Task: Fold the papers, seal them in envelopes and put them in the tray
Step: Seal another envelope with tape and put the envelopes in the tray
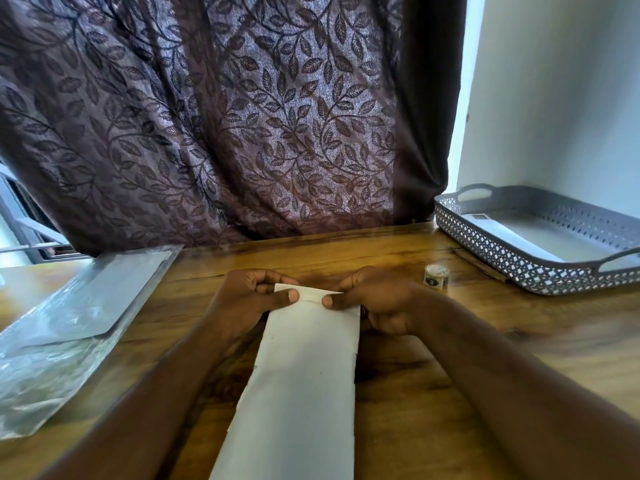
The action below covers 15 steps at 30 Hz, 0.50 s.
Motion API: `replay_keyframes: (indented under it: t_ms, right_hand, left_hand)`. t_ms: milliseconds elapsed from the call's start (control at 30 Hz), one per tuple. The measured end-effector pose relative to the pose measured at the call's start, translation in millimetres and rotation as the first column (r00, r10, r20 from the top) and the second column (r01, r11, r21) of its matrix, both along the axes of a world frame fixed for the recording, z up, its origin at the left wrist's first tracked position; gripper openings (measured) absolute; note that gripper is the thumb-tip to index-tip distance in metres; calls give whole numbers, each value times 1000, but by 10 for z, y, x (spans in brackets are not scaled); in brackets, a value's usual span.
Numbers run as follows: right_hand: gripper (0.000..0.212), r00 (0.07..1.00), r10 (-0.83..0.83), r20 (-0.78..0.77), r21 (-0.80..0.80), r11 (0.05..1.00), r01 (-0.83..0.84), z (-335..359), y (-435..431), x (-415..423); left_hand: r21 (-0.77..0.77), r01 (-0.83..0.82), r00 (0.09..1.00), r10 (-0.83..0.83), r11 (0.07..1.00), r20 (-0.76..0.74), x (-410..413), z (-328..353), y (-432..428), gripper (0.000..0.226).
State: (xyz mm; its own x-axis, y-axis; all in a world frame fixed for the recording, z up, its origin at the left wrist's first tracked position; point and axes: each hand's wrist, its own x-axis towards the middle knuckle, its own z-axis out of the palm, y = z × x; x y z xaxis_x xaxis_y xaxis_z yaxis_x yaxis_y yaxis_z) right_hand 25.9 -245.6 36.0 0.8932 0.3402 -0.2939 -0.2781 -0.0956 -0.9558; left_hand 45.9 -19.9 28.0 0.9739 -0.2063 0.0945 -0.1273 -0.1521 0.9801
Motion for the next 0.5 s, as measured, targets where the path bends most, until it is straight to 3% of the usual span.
replay_keyframes:
  t_ms: [133,300,500]
  right_hand:
    - [31,998,34,-58,138,990,-25,34,-35,12]
    - [32,998,31,-58,184,983,-20,57,-16,13]
    - [26,992,-125,-35,298,946,130,66,-48,20]
  left_hand:
    - [22,-33,999,33,999,24,11,37,15,14]
    - [-22,-51,999,51,998,4,2,59,29,18]
    - [-134,51,963,-84,990,-255,-63,40,72,23]
